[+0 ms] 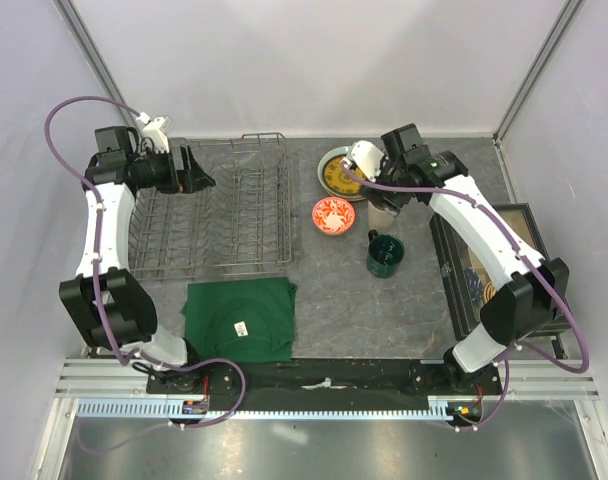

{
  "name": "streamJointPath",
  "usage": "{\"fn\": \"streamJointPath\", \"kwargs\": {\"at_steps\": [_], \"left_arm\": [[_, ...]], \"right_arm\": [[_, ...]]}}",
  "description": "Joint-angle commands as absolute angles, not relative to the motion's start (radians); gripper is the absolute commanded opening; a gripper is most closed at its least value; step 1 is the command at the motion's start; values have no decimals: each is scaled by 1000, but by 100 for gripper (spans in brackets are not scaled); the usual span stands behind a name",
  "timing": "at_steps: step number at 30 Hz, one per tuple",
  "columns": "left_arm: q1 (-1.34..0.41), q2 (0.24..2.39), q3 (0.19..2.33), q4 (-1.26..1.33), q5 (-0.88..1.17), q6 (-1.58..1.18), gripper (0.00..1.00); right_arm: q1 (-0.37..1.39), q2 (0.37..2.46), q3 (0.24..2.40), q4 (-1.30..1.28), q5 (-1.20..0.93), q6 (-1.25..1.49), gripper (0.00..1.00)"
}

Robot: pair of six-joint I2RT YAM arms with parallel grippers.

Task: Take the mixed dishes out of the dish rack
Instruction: Reset both arms

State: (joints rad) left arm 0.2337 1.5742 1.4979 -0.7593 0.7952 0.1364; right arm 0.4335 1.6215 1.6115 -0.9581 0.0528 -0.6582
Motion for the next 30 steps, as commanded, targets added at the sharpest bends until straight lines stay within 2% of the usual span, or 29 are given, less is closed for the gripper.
{"fn": "streamJointPath", "kwargs": {"at_steps": [1,7,10,14,22,30], "left_arm": [[229,1482,1460,-605,649,149,99],[226,1411,1367,-434,565,98,99],[222,1376,1318,-333,532,66,99],[219,1341,1267,-218,503,34,99],[170,1364,1287,-94,416,24,99],[101,1384,1312,-5,322,55,99]], "right_arm": [[419,1557,1661,-798,115,-560,72],[388,1536,1689,-675,167,-463,82],[362,1532,1690,-588,219,-419,91],[272,1517,1675,-454,230,-332,98],[184,1563,1687,-292,252,-220,98],[153,1502,1528,-45,290,-172,98]]}}
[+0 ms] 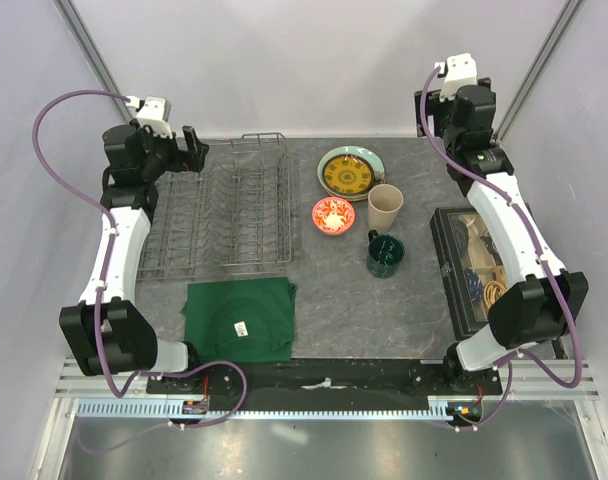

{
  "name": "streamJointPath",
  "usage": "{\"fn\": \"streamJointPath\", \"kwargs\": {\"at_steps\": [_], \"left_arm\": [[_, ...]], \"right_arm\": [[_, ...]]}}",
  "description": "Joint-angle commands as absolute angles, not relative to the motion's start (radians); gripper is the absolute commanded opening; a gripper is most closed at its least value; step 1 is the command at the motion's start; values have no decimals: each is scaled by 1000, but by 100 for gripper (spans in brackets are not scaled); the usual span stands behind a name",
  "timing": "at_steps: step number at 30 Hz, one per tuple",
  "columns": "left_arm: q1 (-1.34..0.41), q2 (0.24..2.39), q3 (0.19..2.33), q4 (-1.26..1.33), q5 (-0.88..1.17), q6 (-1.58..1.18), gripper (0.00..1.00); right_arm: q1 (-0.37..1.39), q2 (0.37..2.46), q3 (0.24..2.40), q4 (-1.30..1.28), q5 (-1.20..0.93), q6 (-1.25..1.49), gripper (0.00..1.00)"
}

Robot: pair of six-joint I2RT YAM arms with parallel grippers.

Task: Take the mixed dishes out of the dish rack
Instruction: Reset both arms

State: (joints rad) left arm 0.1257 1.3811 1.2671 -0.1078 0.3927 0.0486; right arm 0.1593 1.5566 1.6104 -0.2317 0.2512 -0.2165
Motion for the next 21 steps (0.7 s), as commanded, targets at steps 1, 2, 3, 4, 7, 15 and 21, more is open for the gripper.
{"fn": "streamJointPath", "kwargs": {"at_steps": [1,2,3,4,7,15,21], "left_arm": [[100,1382,1310,-3,318,54,99],[95,1379,1302,27,313,54,99],[94,1379,1299,41,305,54,99],[94,1376,1298,44,304,57,99],[91,1371,1289,60,296,57,99],[89,1353,1272,75,287,63,99],[86,1353,1269,71,290,63,99]], "right_arm": [[152,1491,1511,-22,288,-175,98],[152,1480,1503,-9,293,-172,98],[152,1482,1508,-8,298,-172,98],[152,1485,1515,-9,302,-170,98],[152,1496,1529,-8,318,-175,98],[150,1493,1525,-8,319,-169,98],[150,1491,1522,-11,310,-172,98]]}}
